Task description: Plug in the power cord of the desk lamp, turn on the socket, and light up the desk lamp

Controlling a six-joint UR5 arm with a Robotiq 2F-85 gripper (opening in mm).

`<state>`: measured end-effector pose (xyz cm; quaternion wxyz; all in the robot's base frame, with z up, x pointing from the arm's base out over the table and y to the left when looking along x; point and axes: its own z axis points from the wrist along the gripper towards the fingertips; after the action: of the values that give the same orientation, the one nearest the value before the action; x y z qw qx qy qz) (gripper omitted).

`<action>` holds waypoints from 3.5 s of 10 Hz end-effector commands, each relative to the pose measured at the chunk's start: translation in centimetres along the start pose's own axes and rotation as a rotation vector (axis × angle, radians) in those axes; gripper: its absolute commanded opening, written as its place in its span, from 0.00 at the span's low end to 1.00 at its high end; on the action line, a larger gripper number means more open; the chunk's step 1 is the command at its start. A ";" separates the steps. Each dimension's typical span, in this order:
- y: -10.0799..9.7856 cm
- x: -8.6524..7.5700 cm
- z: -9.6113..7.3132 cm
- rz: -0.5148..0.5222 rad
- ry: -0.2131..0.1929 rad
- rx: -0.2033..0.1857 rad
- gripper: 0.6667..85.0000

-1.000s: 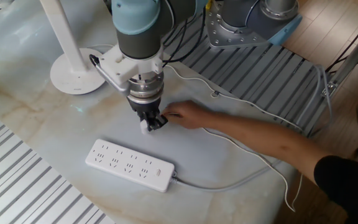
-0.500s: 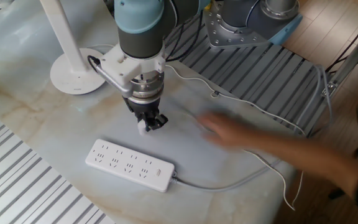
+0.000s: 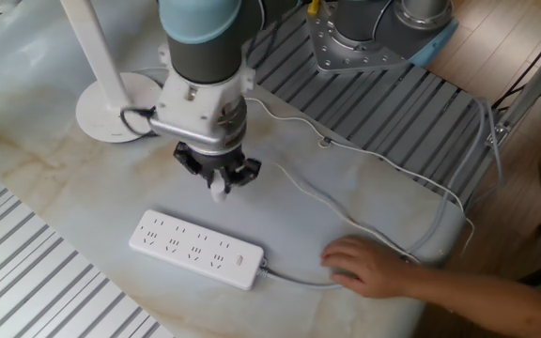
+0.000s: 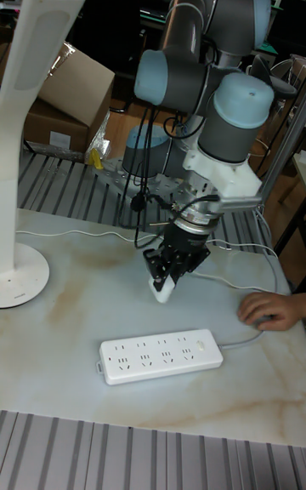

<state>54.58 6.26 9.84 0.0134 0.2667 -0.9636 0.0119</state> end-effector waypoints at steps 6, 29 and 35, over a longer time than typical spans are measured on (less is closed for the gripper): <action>-4.0 -1.4 -1.0 -0.903 0.041 0.080 0.00; -7.2 -5.7 2.2 -1.511 -0.130 0.123 0.00; -6.8 -5.5 2.4 -1.502 -0.139 0.108 0.00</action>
<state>62.88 2.78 7.37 -0.0481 0.8557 -0.5140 0.0366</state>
